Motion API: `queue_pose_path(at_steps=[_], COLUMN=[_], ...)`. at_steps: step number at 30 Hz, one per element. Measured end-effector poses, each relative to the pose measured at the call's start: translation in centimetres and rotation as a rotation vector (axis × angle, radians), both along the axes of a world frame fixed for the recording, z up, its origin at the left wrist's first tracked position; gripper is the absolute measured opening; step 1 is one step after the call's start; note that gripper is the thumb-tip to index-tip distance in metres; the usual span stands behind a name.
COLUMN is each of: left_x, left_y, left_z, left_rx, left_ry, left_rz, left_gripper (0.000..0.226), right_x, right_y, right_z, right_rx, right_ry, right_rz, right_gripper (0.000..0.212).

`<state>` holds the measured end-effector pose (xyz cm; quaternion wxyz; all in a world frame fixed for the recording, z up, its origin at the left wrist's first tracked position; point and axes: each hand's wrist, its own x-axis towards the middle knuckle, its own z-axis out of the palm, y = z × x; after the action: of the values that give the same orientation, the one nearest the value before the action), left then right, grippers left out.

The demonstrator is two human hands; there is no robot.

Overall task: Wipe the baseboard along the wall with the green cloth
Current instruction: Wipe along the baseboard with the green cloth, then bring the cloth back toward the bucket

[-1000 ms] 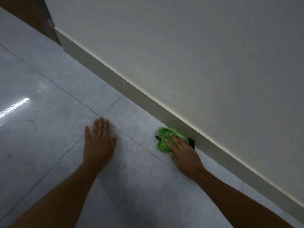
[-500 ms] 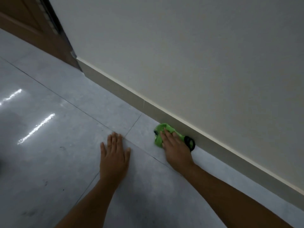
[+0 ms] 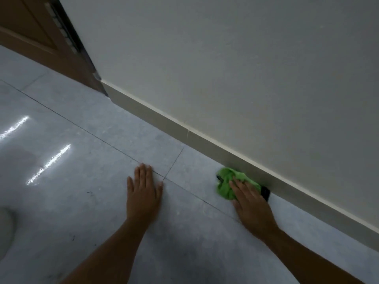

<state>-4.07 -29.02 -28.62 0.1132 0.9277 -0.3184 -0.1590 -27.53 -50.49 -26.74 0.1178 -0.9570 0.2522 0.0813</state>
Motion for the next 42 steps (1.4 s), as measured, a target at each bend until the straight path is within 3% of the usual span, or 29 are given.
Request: queue_pose_path(at_steps=[4, 11, 17, 20, 24, 29, 32, 36, 42], left_x=[-0.4, -0.6, -0.5, -0.3, 0.3, 1.0, 2.0, 3.4, 6.0], left_y=[0.6, 0.6, 0.8, 0.8, 1.3, 2.9, 3.8, 6.8, 16.7], left_z=[-0.7, -1.1, -1.3, -1.3, -0.3, 5.9, 11.6, 20.7, 31.2], left_rx=[-0.037, -0.079, -0.083, -0.084, -0.017, 0.055, 0.073, 0.115, 0.168], left_ry=[-0.042, -0.085, -0.1, -0.088, -0.06, -0.212, -0.287, -0.39, -0.447], left_rz=[-0.022, -0.009, -0.007, -0.012, -0.069, -0.11, -0.078, 0.002, 0.251], left_gripper=[0.073, 0.069, 0.065, 0.065, 0.072, 0.069, 0.067, 0.062, 0.062], right_x=[-1.6, 14.1, 25.8, 23.3, 13.3, 1.3, 0.6, 6.4, 16.9], right_y=[0.1, 2.8, 6.1, 4.4, -0.7, -4.5, -3.7, 0.6, 12.9], right_z=[0.0, -0.9, 1.8, 1.8, 2.0, 7.2, 11.1, 18.1, 28.4], right_rx=[-0.118, -0.093, -0.033, -0.187, -0.491, -0.696, -0.628, -0.359, 0.003], right_ry=[-0.009, -0.033, 0.123, 0.089, 0.247, 0.252, 0.292, 0.172, -0.235], right_rz=[-0.1, 0.061, 0.145, 0.327, 0.573, 0.704, 0.601, 0.323, 0.245], right_gripper=[0.05, 0.056, 0.06, 0.057, 0.053, 0.035, 0.024, 0.052, 0.058])
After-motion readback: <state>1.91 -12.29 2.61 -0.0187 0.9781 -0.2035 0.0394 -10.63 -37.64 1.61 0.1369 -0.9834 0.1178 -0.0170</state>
